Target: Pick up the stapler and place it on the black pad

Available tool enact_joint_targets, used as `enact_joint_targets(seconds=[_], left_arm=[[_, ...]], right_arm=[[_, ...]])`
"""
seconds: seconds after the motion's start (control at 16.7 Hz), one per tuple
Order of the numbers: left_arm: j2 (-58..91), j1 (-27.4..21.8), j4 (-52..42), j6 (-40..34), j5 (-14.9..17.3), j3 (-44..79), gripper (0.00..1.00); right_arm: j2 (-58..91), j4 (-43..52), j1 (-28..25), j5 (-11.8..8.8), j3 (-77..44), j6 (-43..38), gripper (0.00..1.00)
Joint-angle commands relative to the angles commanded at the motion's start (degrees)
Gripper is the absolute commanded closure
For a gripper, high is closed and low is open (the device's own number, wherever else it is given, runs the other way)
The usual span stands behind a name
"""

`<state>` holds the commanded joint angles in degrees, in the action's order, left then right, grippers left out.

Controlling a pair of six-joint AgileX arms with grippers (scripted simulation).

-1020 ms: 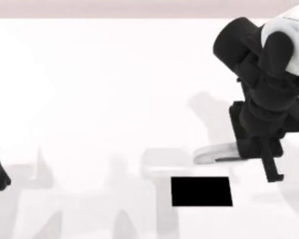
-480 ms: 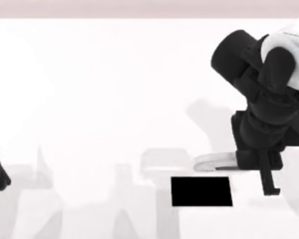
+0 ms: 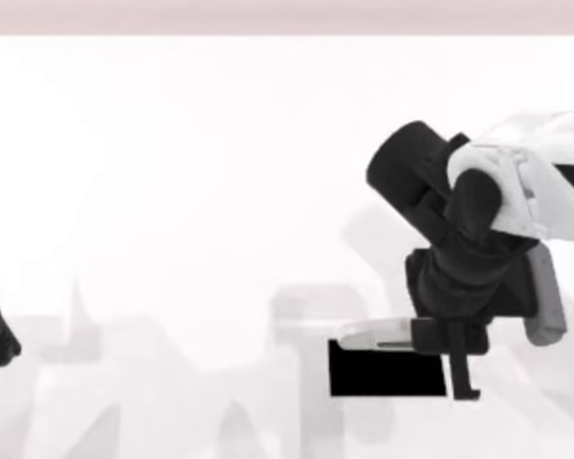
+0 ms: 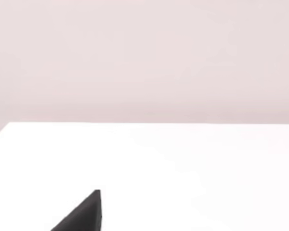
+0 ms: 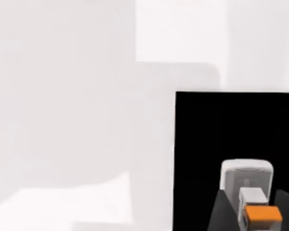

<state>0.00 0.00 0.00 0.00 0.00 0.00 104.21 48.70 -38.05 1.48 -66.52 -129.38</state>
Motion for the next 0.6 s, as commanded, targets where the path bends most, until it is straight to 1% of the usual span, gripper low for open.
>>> enact_joint_targets(seconds=[0.18, 0.42, 0.6], left_arm=[[0.0, 0.0, 0.0, 0.0, 0.0, 0.0, 0.0], [0.0, 0.0, 0.0, 0.0, 0.0, 0.0, 0.0], [0.0, 0.0, 0.0, 0.0, 0.0, 0.0, 0.0]], right_arm=[[2.98, -4.64, -0.87, 0.07, 3.05, -0.59, 1.0], [3.22, -4.95, -0.94, 0.07, 3.32, -0.62, 1.0], [3.22, -4.95, -0.94, 0.07, 3.32, -0.62, 0.77]])
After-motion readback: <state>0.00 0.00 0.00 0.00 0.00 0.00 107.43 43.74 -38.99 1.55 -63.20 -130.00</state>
